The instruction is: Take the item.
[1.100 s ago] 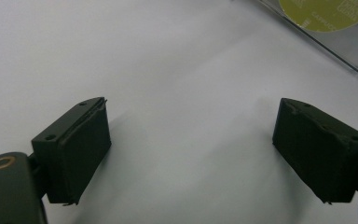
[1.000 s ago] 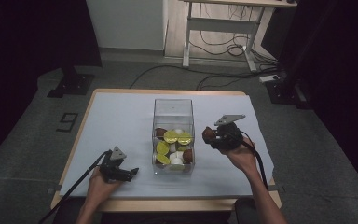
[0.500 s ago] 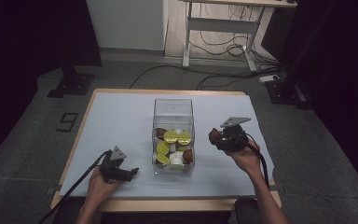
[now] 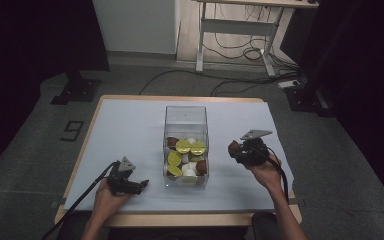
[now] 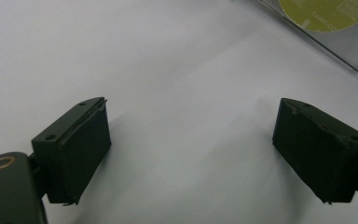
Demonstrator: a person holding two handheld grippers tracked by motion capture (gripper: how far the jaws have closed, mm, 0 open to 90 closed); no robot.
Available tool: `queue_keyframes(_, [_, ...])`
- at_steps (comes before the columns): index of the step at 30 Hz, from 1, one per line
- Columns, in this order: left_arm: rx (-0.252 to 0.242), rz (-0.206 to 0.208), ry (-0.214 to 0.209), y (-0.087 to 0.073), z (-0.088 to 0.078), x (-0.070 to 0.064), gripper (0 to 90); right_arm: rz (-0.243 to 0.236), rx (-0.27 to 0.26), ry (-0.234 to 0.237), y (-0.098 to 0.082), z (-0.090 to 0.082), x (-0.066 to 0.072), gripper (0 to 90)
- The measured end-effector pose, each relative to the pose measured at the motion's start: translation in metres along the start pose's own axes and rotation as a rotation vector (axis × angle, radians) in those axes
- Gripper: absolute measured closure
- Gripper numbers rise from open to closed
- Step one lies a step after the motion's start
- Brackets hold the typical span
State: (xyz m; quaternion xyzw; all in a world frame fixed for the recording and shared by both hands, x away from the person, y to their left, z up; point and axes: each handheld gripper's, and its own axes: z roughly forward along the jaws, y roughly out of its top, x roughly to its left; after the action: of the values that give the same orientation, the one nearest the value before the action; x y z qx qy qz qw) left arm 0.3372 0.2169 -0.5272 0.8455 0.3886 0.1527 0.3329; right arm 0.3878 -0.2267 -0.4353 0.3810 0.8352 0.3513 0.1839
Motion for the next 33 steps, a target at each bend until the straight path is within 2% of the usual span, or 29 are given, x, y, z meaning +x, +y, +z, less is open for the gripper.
queue_keyframes(33, [-0.001, -0.001, 0.001, 0.0, 0.0, 0.0, 10.5, 0.02, 0.067, -0.035, -0.043, 0.031, -0.008, 55.5])
